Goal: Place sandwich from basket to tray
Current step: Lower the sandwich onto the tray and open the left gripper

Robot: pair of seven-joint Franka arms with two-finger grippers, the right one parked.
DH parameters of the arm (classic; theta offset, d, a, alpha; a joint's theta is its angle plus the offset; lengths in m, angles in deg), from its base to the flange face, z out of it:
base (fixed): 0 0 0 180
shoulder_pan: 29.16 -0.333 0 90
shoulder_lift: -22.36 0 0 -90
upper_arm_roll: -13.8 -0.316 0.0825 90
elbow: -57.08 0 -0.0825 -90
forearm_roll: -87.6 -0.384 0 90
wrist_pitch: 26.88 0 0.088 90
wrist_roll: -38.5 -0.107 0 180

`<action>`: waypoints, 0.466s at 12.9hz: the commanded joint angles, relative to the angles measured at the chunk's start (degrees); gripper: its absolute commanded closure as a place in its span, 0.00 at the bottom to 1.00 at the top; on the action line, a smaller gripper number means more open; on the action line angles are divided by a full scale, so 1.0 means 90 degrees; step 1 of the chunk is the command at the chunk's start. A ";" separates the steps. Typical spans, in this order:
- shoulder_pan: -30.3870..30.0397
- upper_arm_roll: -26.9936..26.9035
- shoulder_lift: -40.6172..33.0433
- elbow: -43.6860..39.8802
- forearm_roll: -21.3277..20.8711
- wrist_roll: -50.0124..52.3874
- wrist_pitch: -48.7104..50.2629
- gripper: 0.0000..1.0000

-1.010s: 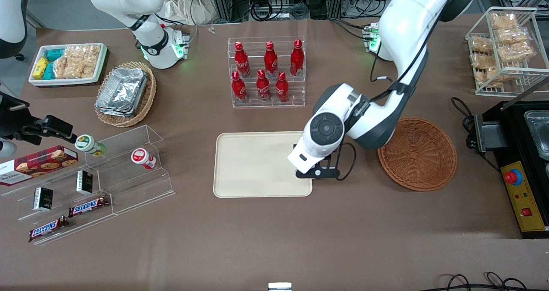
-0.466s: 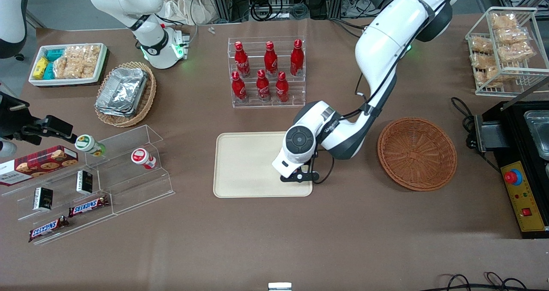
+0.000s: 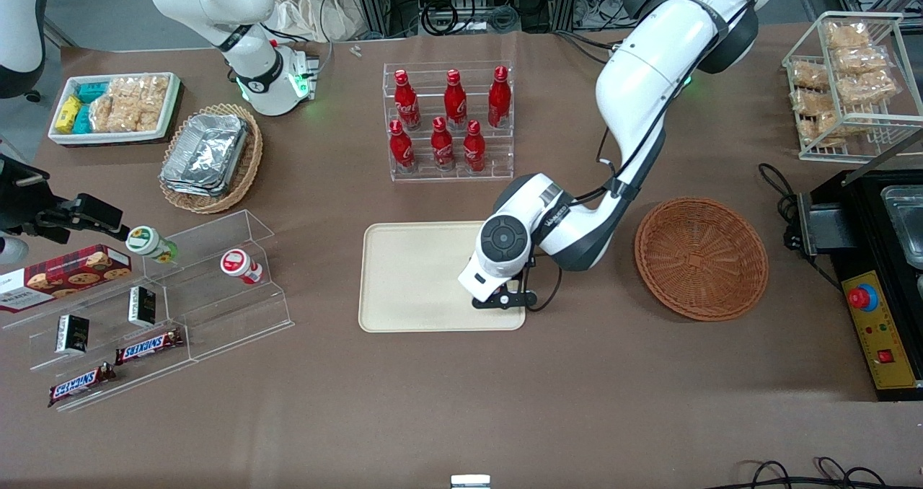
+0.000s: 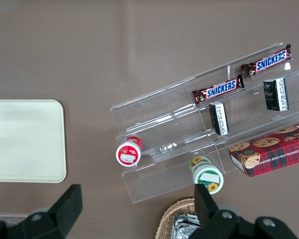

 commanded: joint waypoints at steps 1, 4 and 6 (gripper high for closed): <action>0.0029 -0.0039 0.0065 -0.0213 -0.0153 0.0130 0.0034 0.00; 0.0010 -0.0029 -0.0062 -0.0310 -0.0212 0.0139 0.0034 0.00; 0.0010 -0.0029 -0.0246 -0.0360 -0.0222 0.0149 0.0102 0.00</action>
